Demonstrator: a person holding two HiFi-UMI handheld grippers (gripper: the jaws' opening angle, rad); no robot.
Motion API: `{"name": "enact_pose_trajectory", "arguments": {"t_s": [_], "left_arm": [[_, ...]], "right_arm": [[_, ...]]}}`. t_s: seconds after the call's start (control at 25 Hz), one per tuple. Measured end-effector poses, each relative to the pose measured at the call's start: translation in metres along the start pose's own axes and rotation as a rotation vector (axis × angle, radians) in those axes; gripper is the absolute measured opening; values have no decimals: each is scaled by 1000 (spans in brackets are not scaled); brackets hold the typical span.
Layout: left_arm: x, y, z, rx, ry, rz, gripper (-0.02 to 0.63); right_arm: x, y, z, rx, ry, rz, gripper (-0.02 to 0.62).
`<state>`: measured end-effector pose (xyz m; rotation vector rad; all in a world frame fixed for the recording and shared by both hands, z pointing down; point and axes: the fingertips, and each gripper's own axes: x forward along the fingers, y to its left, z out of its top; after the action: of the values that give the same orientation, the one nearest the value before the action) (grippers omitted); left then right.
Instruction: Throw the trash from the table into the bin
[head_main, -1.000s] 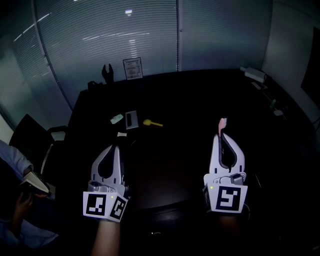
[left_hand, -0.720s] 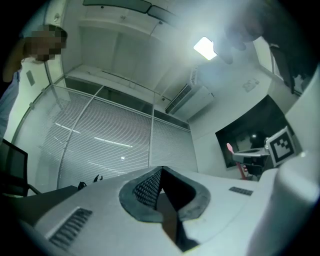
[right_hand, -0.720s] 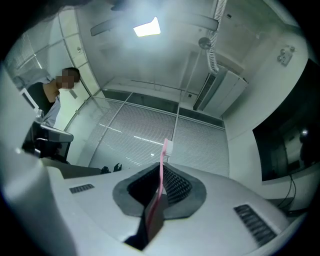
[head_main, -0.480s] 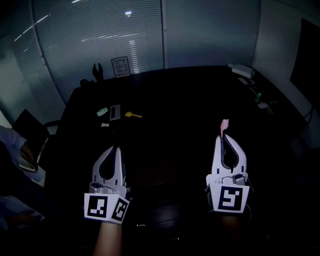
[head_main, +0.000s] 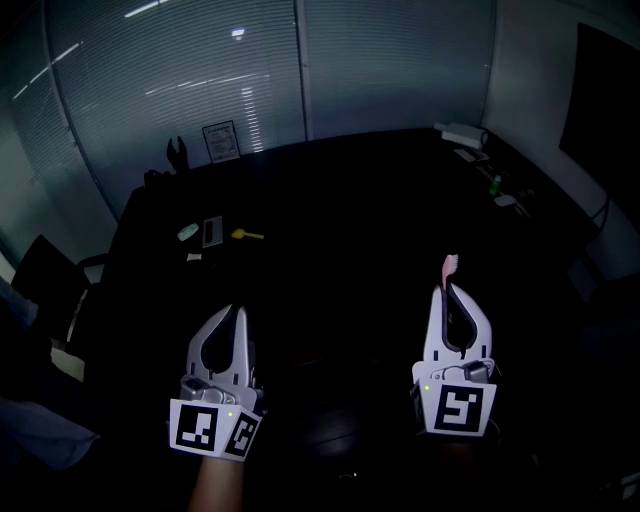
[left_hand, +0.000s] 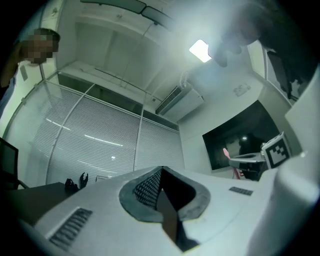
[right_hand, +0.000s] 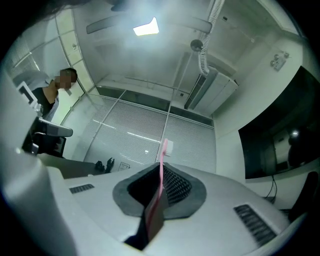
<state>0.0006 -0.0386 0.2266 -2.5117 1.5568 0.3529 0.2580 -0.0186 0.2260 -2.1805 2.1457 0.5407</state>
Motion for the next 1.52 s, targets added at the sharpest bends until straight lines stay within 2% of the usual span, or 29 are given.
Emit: {"name": "enact_pose_trajectory", "arguments": {"t_s": [0.36,0.56,0.8,1.0,1.28,1.52], "left_arm": [[-10,-24,-21,-56,36,-155,0],[-15,-42,-21,-76,39,-193,0],[-18,-74,-29,-67,51,-212,0],[-17,-109,-38,-50,66,-168,0],[-24,-163,-45,-16,69,-48,0],[-22,-196,-50,13,75,60,0]], "right_arm": [[-63,-20,-25,-56,119,-156,25],[-100,-40,-52,-68,211,-207,25],[-127,-73,-77,-60,245,-240,25],[-134,-107,-109,-35,277,-202,25],[-131,-145,-174,18,338,-79,25],[-124,-174,-247,72,461,8,25]]}}
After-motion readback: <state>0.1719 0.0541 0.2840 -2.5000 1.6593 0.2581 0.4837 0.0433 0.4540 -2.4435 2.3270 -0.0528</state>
